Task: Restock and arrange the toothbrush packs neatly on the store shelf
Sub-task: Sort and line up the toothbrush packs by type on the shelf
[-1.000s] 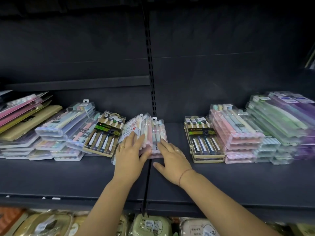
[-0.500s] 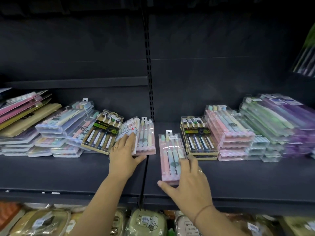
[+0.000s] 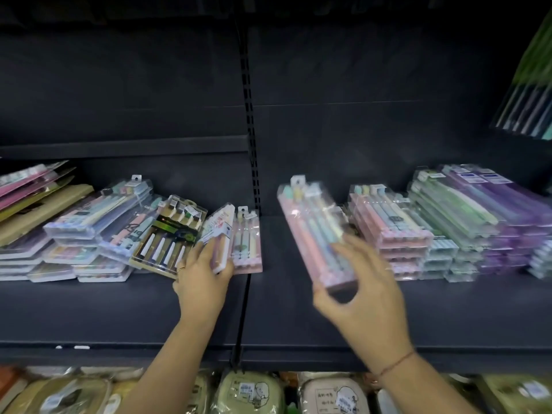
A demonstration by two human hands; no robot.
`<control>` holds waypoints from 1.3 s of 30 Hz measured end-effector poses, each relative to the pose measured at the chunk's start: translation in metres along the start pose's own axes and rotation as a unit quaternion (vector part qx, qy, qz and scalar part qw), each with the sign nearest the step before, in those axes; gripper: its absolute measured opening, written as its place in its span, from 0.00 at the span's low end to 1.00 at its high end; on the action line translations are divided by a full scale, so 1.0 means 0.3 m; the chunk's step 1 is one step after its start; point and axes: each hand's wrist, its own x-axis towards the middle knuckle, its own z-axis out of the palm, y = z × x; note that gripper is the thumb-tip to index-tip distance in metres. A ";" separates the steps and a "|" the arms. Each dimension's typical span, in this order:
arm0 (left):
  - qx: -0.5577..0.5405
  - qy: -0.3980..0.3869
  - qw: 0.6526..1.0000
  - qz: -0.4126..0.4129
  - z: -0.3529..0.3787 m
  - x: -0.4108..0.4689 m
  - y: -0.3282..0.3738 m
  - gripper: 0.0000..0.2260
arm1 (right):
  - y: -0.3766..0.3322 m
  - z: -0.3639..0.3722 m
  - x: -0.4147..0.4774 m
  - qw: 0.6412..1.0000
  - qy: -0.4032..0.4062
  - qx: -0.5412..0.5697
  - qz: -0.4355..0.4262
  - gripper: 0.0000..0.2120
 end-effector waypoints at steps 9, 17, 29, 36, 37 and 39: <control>-0.106 0.114 0.976 0.150 0.071 -0.079 0.084 0.29 | 0.203 -0.162 0.269 0.981 -0.003 -0.131 0.142 0.22; -0.139 0.198 0.911 0.334 0.088 -0.187 0.325 0.20 | 0.104 -0.187 0.210 0.998 0.037 -0.003 0.047 0.21; -0.184 0.112 0.903 0.372 0.166 -0.272 0.621 0.24 | 0.200 -0.269 0.334 0.912 -0.012 0.339 0.232 0.16; 0.003 -0.149 0.957 0.249 0.225 -0.205 0.475 0.45 | 0.283 -0.292 0.441 0.920 0.015 0.300 0.250 0.11; 0.030 -0.176 0.953 0.245 0.230 -0.198 0.466 0.43 | 0.281 -0.291 0.450 0.920 0.019 0.300 0.251 0.11; 0.063 -0.213 0.945 0.238 0.232 -0.193 0.459 0.33 | 0.280 -0.290 0.463 0.921 0.025 0.299 0.249 0.11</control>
